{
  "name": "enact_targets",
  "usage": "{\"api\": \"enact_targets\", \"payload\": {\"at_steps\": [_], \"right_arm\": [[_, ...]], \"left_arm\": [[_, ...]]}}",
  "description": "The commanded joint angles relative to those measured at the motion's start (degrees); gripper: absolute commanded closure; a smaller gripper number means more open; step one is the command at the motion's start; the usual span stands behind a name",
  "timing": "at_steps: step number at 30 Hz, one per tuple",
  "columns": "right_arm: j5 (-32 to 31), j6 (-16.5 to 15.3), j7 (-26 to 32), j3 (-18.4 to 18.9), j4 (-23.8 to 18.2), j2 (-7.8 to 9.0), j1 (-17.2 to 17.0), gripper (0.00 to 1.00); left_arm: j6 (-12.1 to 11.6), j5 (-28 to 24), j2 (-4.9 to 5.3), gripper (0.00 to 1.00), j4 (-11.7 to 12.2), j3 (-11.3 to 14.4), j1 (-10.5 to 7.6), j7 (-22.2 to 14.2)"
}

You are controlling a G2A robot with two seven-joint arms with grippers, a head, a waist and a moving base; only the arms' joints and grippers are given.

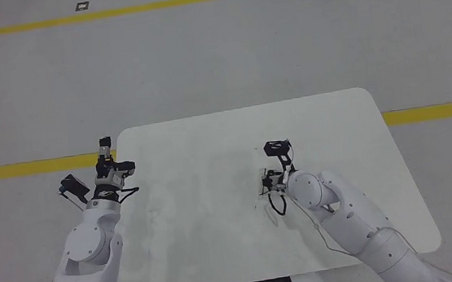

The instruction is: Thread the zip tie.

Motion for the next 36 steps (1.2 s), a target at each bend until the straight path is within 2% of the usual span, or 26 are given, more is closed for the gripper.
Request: {"api": "enact_targets", "payload": {"at_steps": [1,7,10,12,15,19,23,26,29,32,36], "right_arm": [[-0.1,0.0,0.0,-0.1,0.4,-0.23,0.2,0.84],[0.1,0.0,0.1,-0.7,1.7,-0.96,0.9,0.86],[0.0,0.0,0.1,-0.9,2.5,-1.28,1.3,0.91],[0.0,0.0,0.1,-0.8,2.9,-1.43,1.4,1.00],[-0.4,0.0,0.2,-0.1,2.5,-1.52,1.2,1.00],[-1.6,0.0,1.1,2.3,-0.8,-1.21,-0.4,1.00],[-3.1,0.0,3.4,6.0,-6.3,-0.60,-3.2,1.00],[-0.9,-0.1,3.9,8.7,-10.7,-0.29,-5.3,1.00],[6.1,-3.4,2.5,12.0,-13.8,-0.09,-7.5,1.00],[18.3,-10.7,0.5,14.5,-13.8,-0.25,-8.7,1.00],[19.4,-11.4,0.3,14.7,-13.6,-0.26,-8.7,1.00]], "left_arm": [[0.0,0.0,0.00,0.00,0.0,0.0,0.00,0.0],[0.0,0.0,0.00,0.00,0.0,0.0,0.00,0.0],[0.0,0.0,0.00,0.00,0.0,0.0,0.00,0.0],[0.0,0.0,0.00,0.00,0.0,0.0,0.00,0.0],[0.0,0.0,0.00,0.00,0.0,0.0,0.00,0.0],[0.0,0.0,0.00,0.00,0.0,0.0,0.00,0.0],[0.0,0.0,0.00,0.00,0.0,0.0,0.00,0.0],[0.0,0.0,0.00,0.00,0.0,0.0,0.00,0.0],[0.0,0.0,0.00,0.00,0.0,0.0,0.00,0.0],[0.0,0.0,0.00,0.00,0.0,0.0,0.00,0.0],[0.0,0.0,0.00,0.00,0.0,0.0,0.00,0.0]]}}
